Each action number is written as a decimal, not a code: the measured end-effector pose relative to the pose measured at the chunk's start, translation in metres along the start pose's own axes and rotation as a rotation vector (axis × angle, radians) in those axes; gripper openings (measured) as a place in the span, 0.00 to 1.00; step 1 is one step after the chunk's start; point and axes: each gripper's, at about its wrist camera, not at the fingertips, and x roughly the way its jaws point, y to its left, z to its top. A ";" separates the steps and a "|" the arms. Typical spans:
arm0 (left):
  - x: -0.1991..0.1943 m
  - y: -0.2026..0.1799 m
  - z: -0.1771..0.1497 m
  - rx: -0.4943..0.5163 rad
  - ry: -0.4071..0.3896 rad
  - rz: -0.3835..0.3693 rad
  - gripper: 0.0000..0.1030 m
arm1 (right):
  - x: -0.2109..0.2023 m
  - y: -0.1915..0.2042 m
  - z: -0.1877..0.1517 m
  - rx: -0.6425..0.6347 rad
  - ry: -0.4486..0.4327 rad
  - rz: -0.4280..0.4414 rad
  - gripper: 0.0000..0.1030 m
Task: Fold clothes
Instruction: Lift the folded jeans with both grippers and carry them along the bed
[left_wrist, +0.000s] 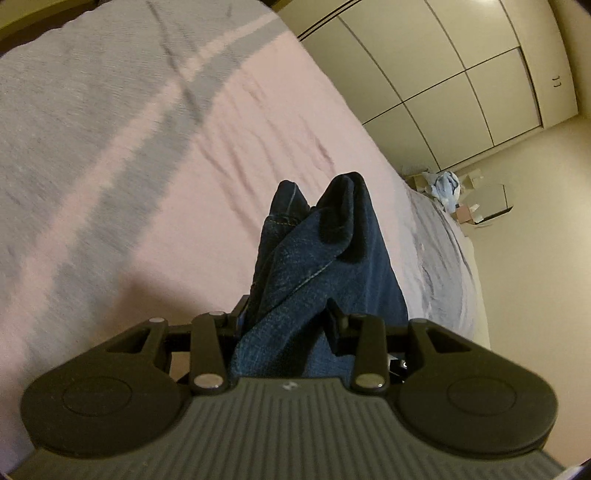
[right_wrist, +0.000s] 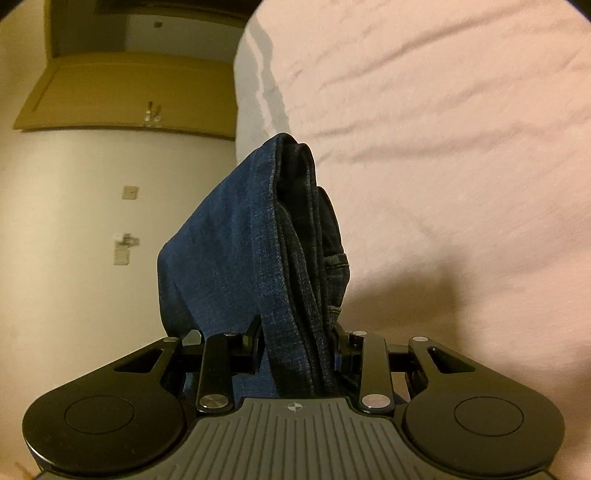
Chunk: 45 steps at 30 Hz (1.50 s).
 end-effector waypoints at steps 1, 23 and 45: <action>-0.004 0.015 0.015 0.000 0.007 0.003 0.33 | 0.017 0.004 -0.002 0.007 -0.003 -0.007 0.32; -0.009 0.250 0.250 -0.088 0.018 0.091 0.34 | 0.348 0.082 0.011 0.005 0.067 -0.106 0.32; -0.065 0.192 0.155 0.203 -0.135 0.440 0.18 | 0.334 0.121 -0.111 -1.002 0.002 -0.504 0.40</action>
